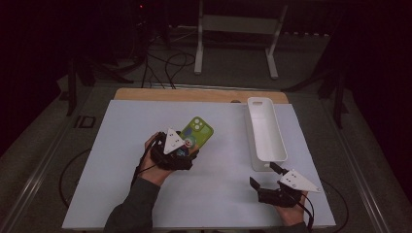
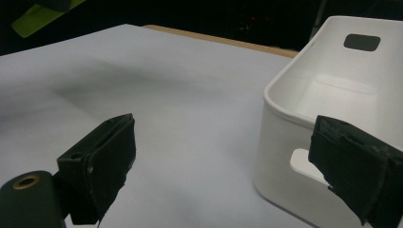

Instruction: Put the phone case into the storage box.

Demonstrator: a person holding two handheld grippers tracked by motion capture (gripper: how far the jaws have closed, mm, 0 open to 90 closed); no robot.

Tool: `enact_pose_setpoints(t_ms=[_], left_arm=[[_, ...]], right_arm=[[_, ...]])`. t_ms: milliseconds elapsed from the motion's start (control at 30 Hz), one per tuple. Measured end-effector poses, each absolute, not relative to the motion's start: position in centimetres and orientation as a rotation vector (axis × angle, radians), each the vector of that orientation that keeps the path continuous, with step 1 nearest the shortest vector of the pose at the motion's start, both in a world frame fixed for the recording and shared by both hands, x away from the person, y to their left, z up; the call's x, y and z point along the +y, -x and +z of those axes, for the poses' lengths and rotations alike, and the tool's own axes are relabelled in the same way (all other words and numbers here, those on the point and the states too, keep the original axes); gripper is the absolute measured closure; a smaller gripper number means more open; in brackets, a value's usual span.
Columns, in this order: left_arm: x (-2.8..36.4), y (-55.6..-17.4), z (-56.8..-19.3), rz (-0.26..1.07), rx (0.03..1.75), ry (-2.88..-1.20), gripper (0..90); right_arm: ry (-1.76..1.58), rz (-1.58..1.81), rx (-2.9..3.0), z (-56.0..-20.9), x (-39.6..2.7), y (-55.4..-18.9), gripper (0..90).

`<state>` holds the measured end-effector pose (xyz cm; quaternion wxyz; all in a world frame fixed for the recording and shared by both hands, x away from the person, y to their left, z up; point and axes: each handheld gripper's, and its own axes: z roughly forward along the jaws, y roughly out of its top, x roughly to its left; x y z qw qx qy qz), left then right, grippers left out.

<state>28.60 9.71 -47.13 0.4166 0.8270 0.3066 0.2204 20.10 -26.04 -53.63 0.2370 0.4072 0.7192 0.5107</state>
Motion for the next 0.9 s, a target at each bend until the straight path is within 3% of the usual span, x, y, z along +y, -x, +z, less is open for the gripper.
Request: enact_pose_setpoints(t_ms=[900], left_arm=[[9.9, -27.7, -46.5, 0.548, 0.645, -2.076, 15.8]], right_arm=[[-1.144, 1.459, 1.958, -52.6, -26.7, -20.5, 8.3]])
